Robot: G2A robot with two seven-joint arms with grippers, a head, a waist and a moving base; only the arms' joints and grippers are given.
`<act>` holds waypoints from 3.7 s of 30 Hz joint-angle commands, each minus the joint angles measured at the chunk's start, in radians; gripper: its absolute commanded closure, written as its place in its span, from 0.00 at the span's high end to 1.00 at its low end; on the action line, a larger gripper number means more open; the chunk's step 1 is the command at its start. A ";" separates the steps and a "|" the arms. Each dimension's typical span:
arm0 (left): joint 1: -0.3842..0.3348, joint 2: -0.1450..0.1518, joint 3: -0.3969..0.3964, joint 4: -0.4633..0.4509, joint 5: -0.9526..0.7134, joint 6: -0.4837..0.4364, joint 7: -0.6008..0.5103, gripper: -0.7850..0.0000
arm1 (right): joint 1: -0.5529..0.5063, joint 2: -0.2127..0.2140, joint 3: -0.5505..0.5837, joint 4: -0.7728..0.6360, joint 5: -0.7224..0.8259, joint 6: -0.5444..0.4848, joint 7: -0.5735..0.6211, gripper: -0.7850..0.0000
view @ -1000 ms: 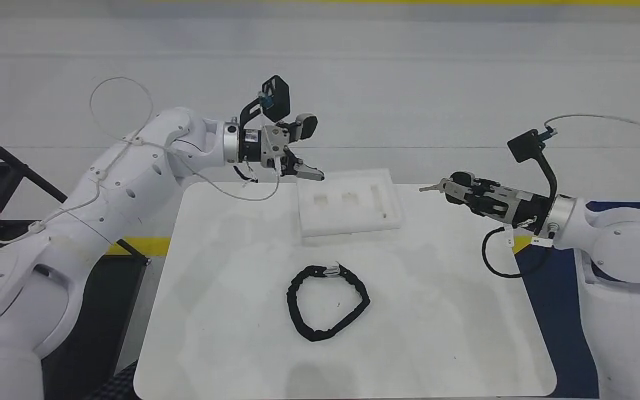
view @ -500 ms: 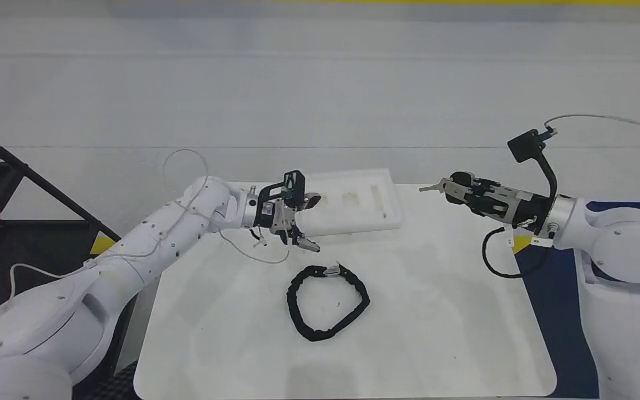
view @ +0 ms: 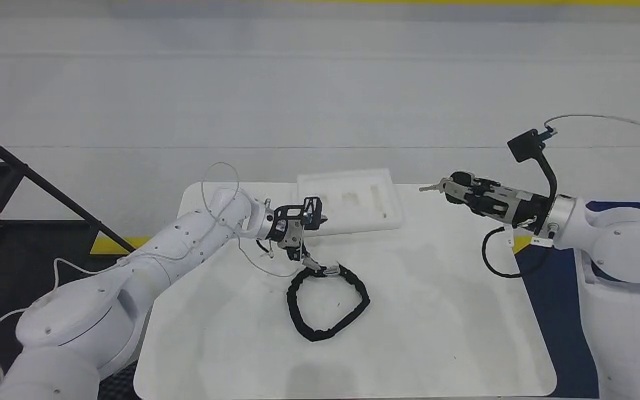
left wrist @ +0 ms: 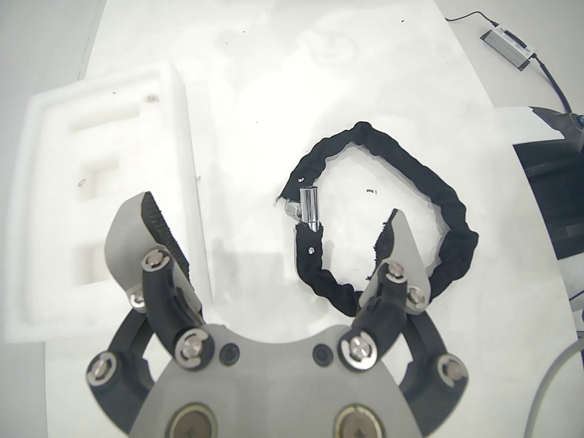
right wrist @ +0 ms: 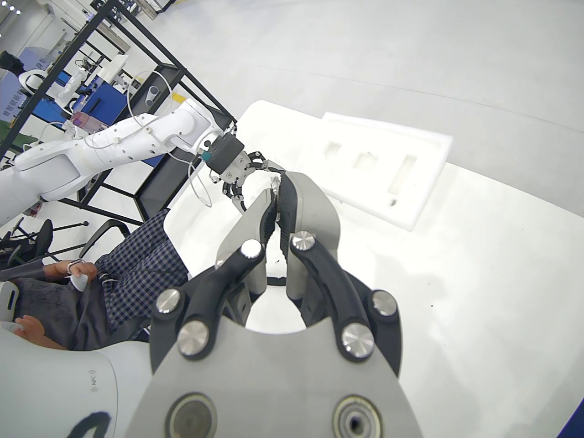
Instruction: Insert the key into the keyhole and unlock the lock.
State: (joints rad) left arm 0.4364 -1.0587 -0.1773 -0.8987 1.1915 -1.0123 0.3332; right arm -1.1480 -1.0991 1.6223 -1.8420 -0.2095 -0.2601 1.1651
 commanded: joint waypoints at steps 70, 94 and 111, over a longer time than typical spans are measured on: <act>0.119 -0.202 -0.089 0.288 0.245 0.031 0.209 0.00 | 0.000 0.000 0.000 0.000 0.000 0.000 0.000 0.00; -0.037 0.012 0.003 -0.212 0.008 0.000 0.475 0.00 | -0.077 0.019 -0.008 -0.204 -0.044 0.141 0.041 0.00; -0.013 -0.036 -0.039 -0.192 -0.010 0.045 0.520 0.00 | -0.109 0.033 -0.073 -0.309 -0.144 0.250 0.016 0.00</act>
State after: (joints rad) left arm 0.4238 -1.0956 -0.2168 -1.0900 1.1829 -0.9660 0.8544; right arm -1.2570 -1.0663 1.5487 -2.1517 -0.3541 -0.0090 1.1804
